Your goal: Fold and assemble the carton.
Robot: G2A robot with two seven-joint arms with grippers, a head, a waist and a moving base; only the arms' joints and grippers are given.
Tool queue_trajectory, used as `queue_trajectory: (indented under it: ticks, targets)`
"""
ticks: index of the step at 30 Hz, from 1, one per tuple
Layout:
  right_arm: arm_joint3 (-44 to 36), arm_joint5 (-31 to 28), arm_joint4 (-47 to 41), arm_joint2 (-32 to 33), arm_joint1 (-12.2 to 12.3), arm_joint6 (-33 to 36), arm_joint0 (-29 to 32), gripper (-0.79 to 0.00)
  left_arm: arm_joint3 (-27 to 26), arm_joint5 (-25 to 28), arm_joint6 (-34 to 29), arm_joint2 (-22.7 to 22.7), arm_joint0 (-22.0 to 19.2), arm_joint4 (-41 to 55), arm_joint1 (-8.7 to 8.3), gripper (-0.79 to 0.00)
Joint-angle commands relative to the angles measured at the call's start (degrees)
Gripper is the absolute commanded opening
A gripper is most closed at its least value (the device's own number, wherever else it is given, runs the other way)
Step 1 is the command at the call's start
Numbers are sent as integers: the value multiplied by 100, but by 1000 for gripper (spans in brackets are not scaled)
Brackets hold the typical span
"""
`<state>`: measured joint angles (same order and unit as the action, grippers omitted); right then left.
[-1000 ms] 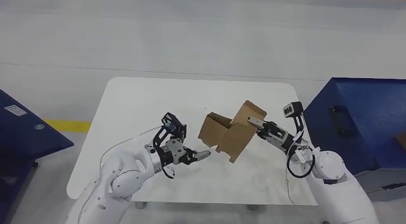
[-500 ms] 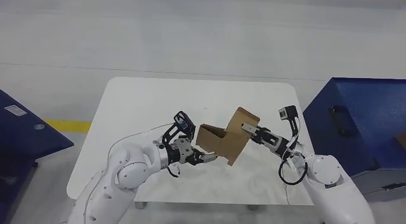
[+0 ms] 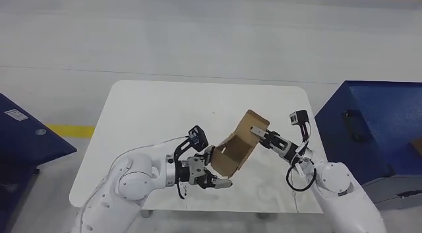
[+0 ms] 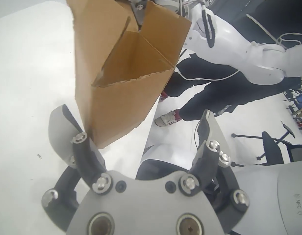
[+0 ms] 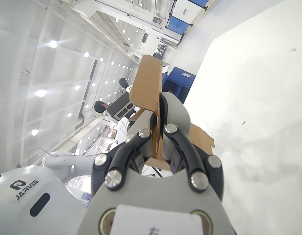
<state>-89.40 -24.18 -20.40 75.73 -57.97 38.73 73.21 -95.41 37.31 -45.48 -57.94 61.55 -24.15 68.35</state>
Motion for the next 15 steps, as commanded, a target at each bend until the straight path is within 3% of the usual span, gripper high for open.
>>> queue_trajectory:
  ticks: [1, 15]
  targets:
    - [41, 105, -68, -86, -22, 3, -40, -785, 2, 14, -56, 63, -13, 181, 0, 0]
    - [163, 379, -148, -477, -110, 440, -152, -785, 392, -263, -111, 763, -515, 407, 137, 0]
